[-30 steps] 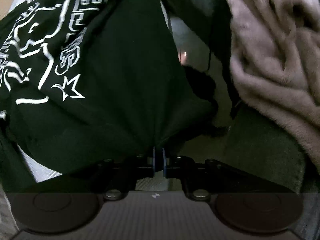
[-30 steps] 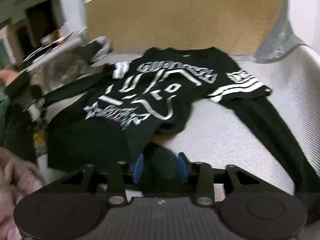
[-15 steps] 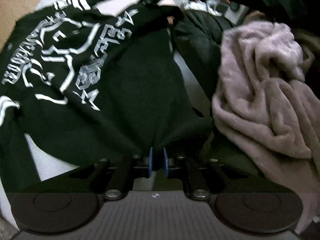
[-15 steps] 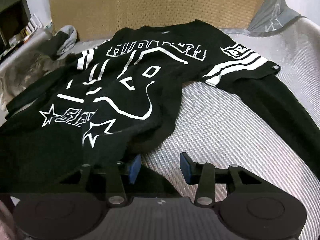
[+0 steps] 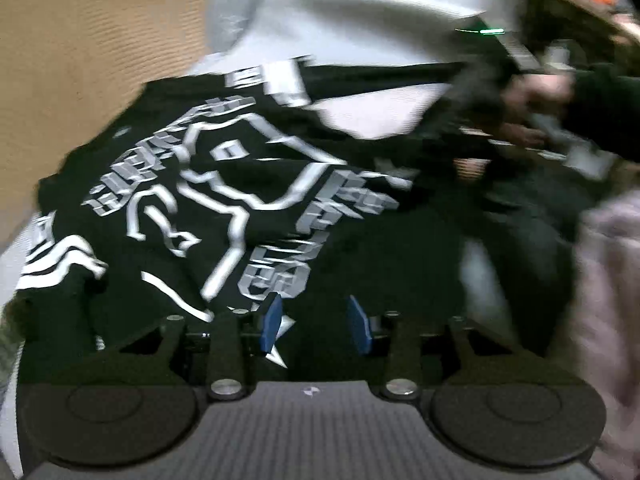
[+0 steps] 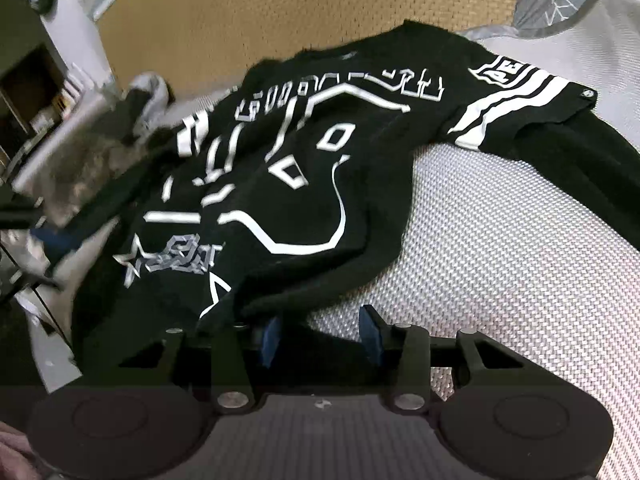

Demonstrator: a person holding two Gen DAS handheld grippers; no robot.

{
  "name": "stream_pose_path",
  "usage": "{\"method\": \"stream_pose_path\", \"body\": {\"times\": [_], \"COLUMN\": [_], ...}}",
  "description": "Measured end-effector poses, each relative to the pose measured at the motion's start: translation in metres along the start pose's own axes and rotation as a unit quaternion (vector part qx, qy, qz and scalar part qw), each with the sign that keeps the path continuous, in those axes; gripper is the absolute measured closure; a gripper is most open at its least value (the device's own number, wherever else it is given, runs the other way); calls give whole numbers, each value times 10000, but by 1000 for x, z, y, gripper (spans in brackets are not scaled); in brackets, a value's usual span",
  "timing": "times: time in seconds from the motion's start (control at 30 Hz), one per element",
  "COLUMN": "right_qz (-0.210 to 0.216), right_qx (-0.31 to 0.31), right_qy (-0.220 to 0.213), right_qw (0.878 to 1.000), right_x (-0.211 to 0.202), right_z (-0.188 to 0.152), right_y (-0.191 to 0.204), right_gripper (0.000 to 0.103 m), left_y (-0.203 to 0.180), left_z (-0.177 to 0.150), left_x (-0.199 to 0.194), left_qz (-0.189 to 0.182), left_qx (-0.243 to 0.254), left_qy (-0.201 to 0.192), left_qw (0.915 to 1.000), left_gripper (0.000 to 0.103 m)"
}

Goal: Fold clothes

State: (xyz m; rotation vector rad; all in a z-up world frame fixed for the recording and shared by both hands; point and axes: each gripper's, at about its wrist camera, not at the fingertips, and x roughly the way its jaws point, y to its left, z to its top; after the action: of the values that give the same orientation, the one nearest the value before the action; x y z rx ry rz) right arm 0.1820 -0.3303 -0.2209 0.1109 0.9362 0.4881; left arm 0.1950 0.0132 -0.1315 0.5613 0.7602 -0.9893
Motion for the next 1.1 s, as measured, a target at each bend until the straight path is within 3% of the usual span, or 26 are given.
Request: {"method": "stream_pose_path", "body": {"times": [0.13, 0.23, 0.3, 0.37, 0.57, 0.6, 0.63, 0.73, 0.83, 0.97, 1.1], "right_qz": [-211, -280, -167, 12, 584, 604, 623, 657, 515, 449, 721], "right_qx": [-265, -276, -69, 202, 491, 434, 378, 238, 103, 131, 572], "right_qy": [34, -187, -557, -735, -754, -693, -631, -377, -192, -389, -499], "right_qw": [9994, 9991, 9983, 9971, 9942, 9948, 9953, 9968, 9984, 9981, 9945], "right_x": [0, -12, -26, -35, -53, -53, -52, -40, -28, -36, -44], "right_z": [-2, -4, -8, -10, -13, -13, -12, -13, -13, -9, -8], "right_y": [6, 4, -1, -5, -1, 4, 9, 18, 25, 25, 12], "right_gripper": [62, 63, 63, 63, 62, 60, 60, 60, 60, 60, 55], "left_y": [-6, -11, -14, -11, -13, -15, -18, -4, -5, -6, -5], "left_z": [3, 4, 5, 3, -11, -13, -14, -22, -22, -22, -21], "left_x": [28, 46, 58, 66, 100, 105, 107, 102, 101, 100, 101], "left_qz": [695, 1175, 1521, 1995, 2662, 2770, 2830, 2508, 2492, 2470, 2416], "left_qx": [-683, -1223, -1642, -2331, -2519, -2457, -2242, -2709, -2664, -2604, -2587], "left_qy": [-216, -417, -574, -830, -735, -698, -627, -627, -607, -579, -556], "left_qw": [9950, 9846, 9729, 9482, 9275, 9263, 9304, 9272, 9291, 9316, 9336], "left_gripper": [61, 57, 56, 55, 53, 53, 53, 53, 53, 53, 53]}}
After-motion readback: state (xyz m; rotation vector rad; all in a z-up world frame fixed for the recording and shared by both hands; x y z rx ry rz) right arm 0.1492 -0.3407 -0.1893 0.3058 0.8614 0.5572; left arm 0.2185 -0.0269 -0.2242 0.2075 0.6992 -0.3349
